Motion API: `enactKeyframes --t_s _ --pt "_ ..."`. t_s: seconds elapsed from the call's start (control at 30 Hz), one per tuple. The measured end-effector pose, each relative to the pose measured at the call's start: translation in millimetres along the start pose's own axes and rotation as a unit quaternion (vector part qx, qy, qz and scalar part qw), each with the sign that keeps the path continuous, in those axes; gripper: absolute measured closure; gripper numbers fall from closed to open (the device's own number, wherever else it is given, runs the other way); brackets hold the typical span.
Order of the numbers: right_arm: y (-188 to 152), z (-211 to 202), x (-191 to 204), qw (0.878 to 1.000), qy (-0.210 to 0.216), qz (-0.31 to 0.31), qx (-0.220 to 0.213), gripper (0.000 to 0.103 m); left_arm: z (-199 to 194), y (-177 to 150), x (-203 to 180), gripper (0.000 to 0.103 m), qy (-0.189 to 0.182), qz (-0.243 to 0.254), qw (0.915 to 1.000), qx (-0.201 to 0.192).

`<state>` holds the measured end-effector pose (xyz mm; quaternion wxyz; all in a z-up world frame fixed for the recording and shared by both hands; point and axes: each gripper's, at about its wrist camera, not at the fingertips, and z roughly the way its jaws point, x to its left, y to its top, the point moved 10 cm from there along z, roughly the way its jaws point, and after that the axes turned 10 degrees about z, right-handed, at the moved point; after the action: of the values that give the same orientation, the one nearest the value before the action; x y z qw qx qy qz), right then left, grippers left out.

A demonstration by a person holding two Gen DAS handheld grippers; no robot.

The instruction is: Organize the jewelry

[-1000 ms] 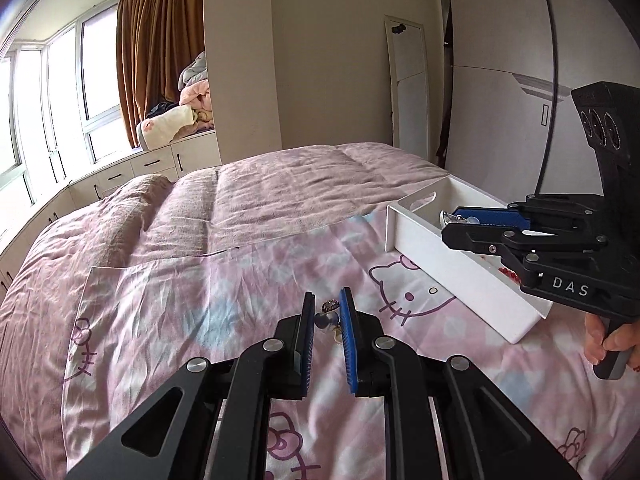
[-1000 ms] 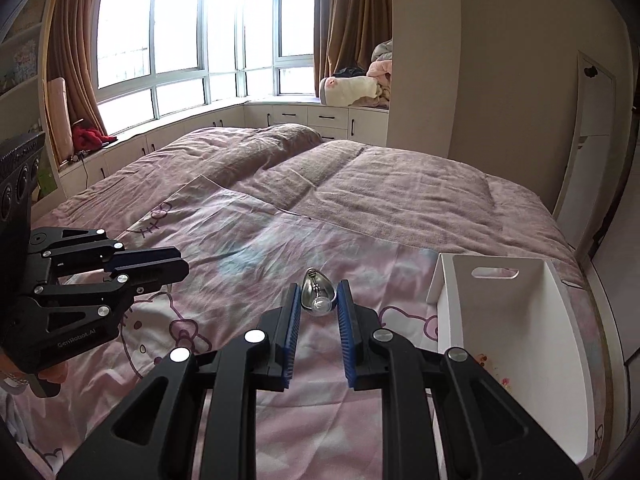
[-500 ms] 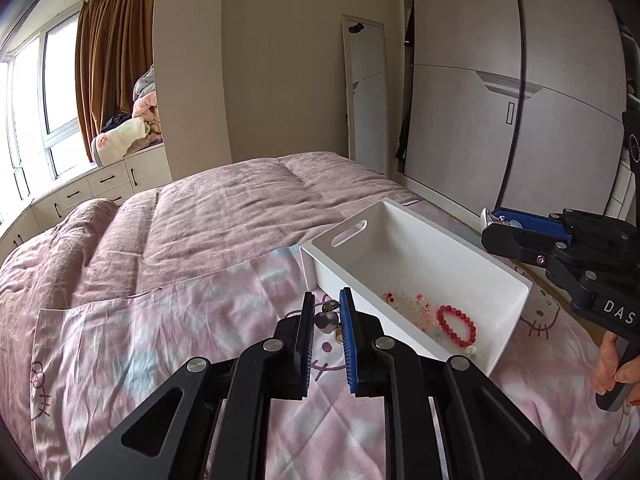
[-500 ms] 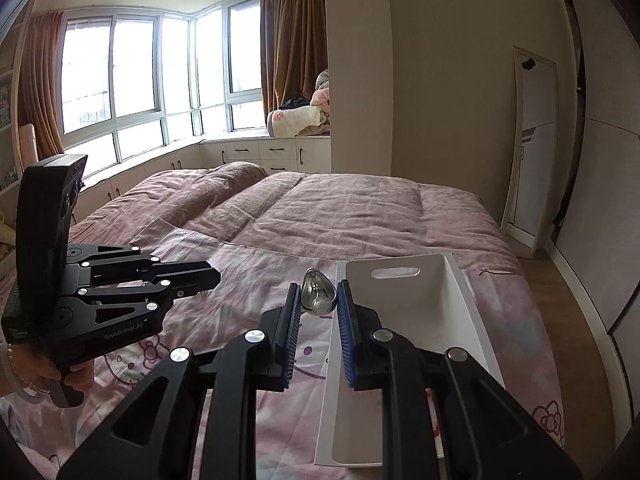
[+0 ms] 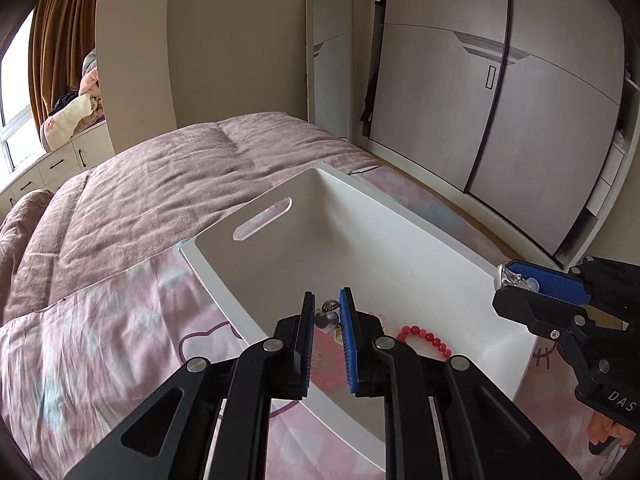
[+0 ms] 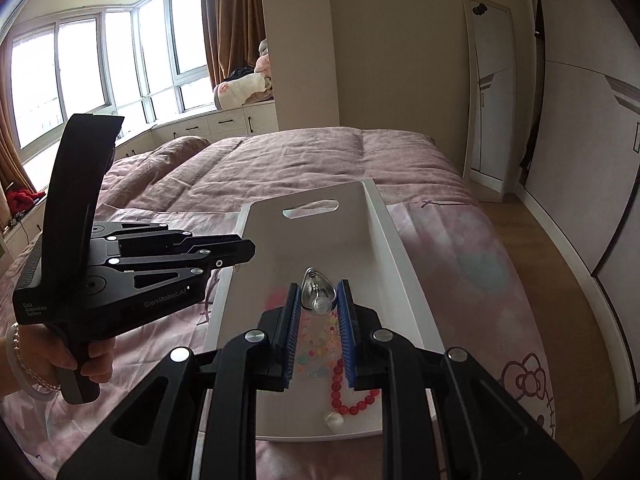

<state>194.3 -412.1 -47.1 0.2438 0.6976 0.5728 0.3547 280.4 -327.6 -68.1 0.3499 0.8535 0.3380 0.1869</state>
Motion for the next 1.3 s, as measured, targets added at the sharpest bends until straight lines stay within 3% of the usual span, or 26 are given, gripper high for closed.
enactKeyframes --t_s 0.27,0.33,0.37,0.43,0.5,0.63,0.7,0.77,0.93,1.17,1.3 --pt "-10 24 -15 1.0 0.0 0.015 0.018 0.082 29 -4 -9 0.084 -0.016 0.006 0.9998 0.01" --pt "-9 25 -18 1.0 0.0 0.019 0.016 0.077 32 -5 -8 0.074 -0.004 0.01 0.9999 0.011" --pt "-9 25 -19 1.0 0.001 0.021 0.016 0.071 32 -4 -8 0.063 0.0 0.008 0.9999 0.007" --pt "-7 23 -19 1.0 -0.004 0.022 0.009 0.054 32 -3 -7 0.058 0.001 -0.002 1.0 0.002" --pt "-6 20 -17 1.0 -0.002 0.02 0.005 0.053 31 -1 -5 0.049 0.001 -0.011 0.9999 -0.001" --pt "0 10 -15 1.0 0.0 0.021 -0.009 0.038 18 5 -2 0.033 0.021 -0.015 0.9995 -0.02" --pt "5 2 -14 1.0 -0.001 0.023 -0.021 0.027 5 9 5 0.01 0.057 -0.011 0.9978 -0.032" --pt "12 -11 -11 0.999 -0.002 0.022 -0.041 0.018 -9 12 14 0.01 0.092 -0.01 0.9947 -0.044" --pt "26 -47 4 0.997 0.009 0.015 -0.078 0.004 -50 18 27 0.008 0.122 -0.026 0.9901 -0.064" --pt "33 -92 26 0.994 0.012 0.003 -0.109 0.005 -116 14 29 0.004 0.147 -0.048 0.9837 -0.091" --pt "27 -112 32 0.993 0.015 0.007 -0.114 0.005 -142 3 19 0.004 0.135 -0.065 0.9835 -0.101"
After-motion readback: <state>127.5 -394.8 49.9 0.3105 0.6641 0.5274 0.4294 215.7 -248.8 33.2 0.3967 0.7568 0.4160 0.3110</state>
